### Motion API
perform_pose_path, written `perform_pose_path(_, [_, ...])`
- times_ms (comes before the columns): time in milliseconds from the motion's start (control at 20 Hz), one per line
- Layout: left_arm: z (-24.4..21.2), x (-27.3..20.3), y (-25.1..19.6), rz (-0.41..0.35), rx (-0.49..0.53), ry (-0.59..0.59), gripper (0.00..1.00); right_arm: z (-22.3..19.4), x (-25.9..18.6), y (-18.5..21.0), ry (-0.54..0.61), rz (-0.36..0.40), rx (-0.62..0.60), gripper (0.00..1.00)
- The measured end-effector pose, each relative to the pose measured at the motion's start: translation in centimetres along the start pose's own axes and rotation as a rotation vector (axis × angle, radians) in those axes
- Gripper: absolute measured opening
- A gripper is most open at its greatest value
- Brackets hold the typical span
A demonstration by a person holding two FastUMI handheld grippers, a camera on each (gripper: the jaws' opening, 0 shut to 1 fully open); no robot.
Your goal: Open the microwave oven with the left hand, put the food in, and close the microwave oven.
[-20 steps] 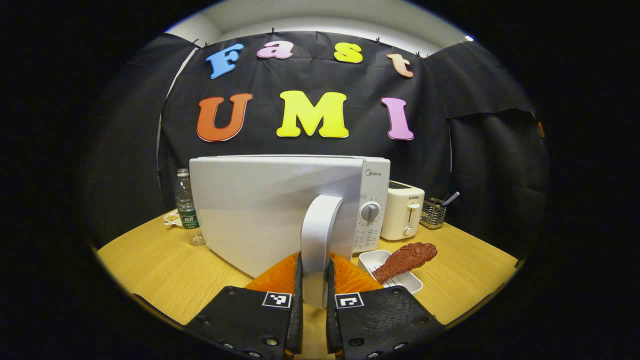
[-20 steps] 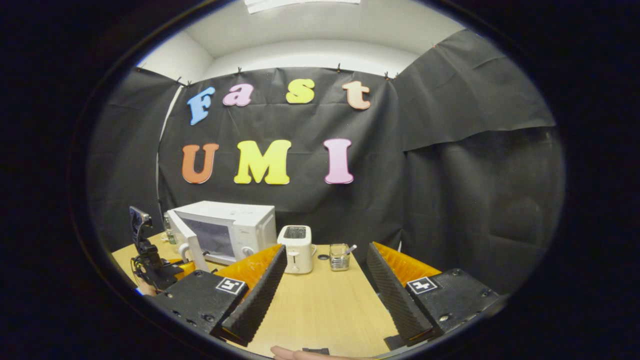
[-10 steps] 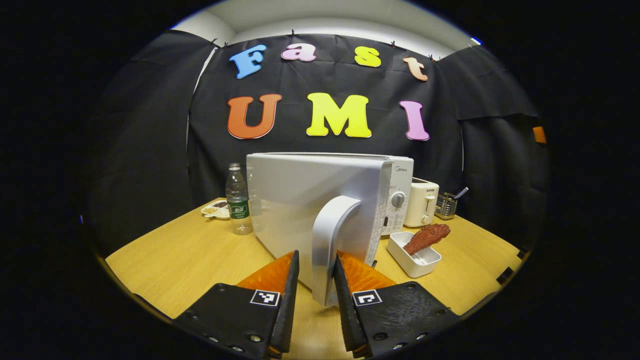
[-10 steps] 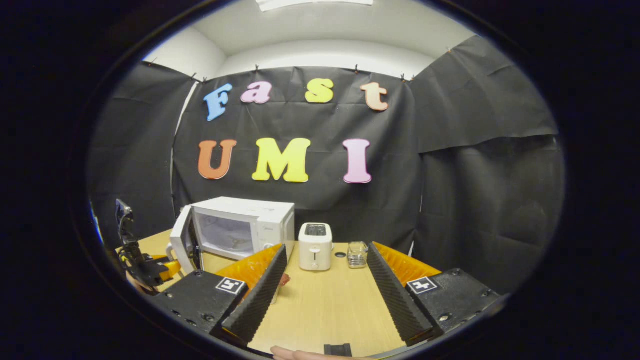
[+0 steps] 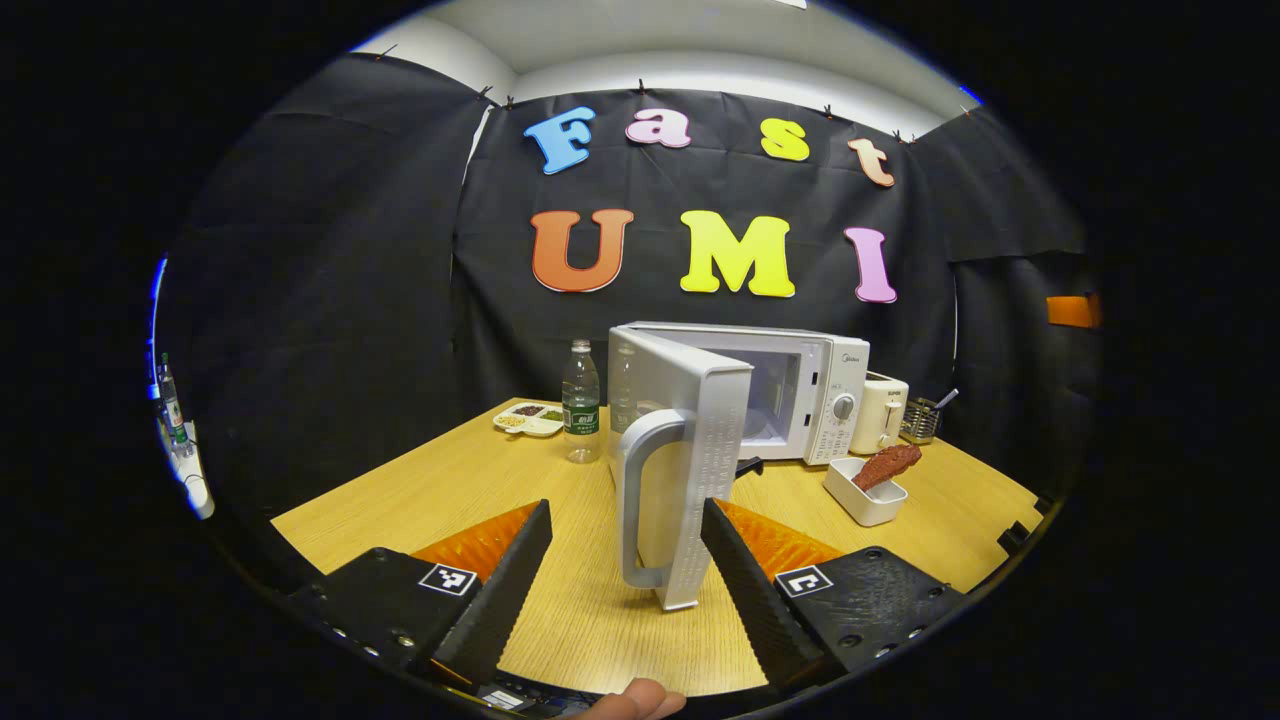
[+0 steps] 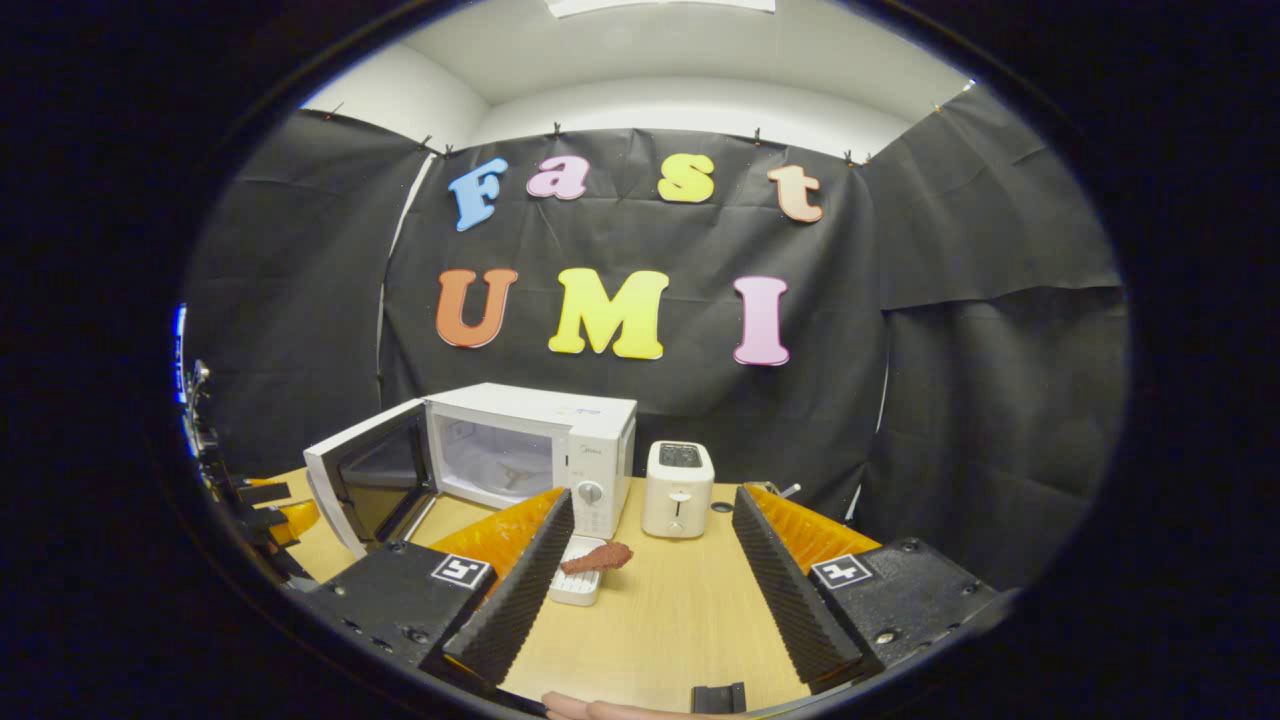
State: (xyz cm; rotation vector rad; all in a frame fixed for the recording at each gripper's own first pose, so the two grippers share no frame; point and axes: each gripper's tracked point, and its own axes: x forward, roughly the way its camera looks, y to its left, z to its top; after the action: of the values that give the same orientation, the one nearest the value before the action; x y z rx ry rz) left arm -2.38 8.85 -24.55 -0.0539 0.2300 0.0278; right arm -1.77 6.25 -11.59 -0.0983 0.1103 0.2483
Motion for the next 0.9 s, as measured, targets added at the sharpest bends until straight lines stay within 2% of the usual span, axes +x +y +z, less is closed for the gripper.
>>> perform_pose_path(200, [2.6,-1.6,-0.2,-0.008,0.016,-0.026,0.92,-0.2,1.4,0.4,0.016,0.001,-0.008,1.0])
perform_pose_path(250, [3.2,-1.8,-0.4,-0.017,0.02,-0.022,0.92,-0.3,1.8,0.4,0.024,0.001,-0.011,0.94])
perform_pose_path(300, [3.7,-2.0,-0.9,-0.028,0.026,-0.022,0.92,-0.3,2.4,0.3,0.032,-0.001,-0.012,0.94])
perform_pose_path(350, [4.3,-2.0,-1.3,-0.038,0.027,-0.027,0.92,-0.4,3.0,0.2,0.04,-0.001,-0.013,1.0])
perform_pose_path(450, [5.8,-2.0,-2.3,-0.062,0.034,-0.038,0.92,-0.7,4.3,0.2,0.061,0.004,-0.014,1.0])
perform_pose_path(650, [9.8,-1.0,-3.7,-0.058,0.057,-0.077,0.92,-1.1,7.5,-0.5,0.115,0.013,-0.019,1.0])
perform_pose_path(700, [10.9,-0.9,-4.3,-0.059,0.055,-0.092,0.92,-1.2,8.3,-0.9,0.125,0.011,-0.026,0.94])
perform_pose_path(750, [11.8,-0.7,-4.7,-0.061,0.054,-0.105,0.92,-1.3,9.2,-1.1,0.137,0.013,-0.032,1.0])
perform_pose_path(900, [14.0,0.3,-6.0,-0.069,0.041,-0.132,0.92,-2.8,11.8,-1.6,0.198,0.037,-0.033,1.0])
